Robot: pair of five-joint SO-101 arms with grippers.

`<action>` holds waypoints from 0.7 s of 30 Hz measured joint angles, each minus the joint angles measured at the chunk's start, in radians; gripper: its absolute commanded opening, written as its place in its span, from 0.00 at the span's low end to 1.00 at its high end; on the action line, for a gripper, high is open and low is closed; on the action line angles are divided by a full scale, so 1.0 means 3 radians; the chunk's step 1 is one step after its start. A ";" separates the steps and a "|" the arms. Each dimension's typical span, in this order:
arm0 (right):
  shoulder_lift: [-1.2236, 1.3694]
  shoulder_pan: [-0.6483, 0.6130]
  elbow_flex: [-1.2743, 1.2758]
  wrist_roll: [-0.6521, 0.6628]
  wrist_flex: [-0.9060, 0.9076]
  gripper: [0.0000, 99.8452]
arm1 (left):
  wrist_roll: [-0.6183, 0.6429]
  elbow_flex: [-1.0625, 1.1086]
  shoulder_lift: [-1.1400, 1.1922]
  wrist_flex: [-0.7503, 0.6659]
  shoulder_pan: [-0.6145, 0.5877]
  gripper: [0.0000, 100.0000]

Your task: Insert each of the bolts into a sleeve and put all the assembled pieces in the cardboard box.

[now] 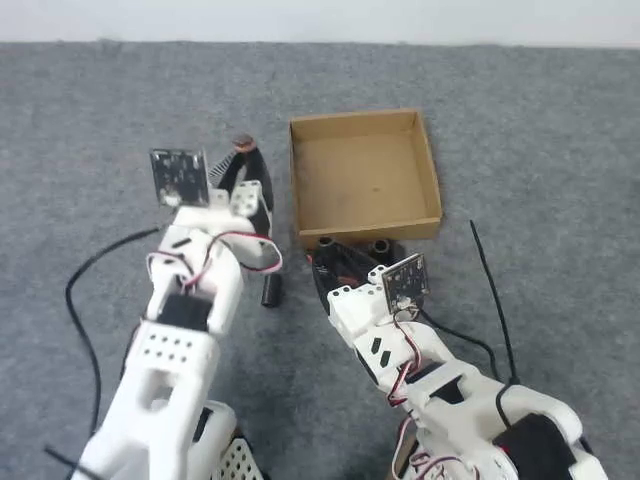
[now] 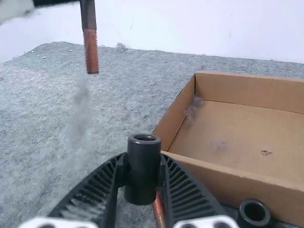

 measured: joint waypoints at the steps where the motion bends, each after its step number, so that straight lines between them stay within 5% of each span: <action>1: 0.0000 0.0000 0.0000 0.0000 0.0000 0.01 | 0.0000 0.0061 -0.0118 0.0000 0.0051 0.01; 12: 0.0000 -0.0332 0.0000 0.0000 0.0102 0.01 | -0.0005 0.0711 -0.1135 0.0010 0.0261 0.01; 21: 0.0000 -0.0619 0.0000 0.0000 0.0102 0.01 | 0.0000 0.0731 -0.1857 0.0854 0.0240 0.01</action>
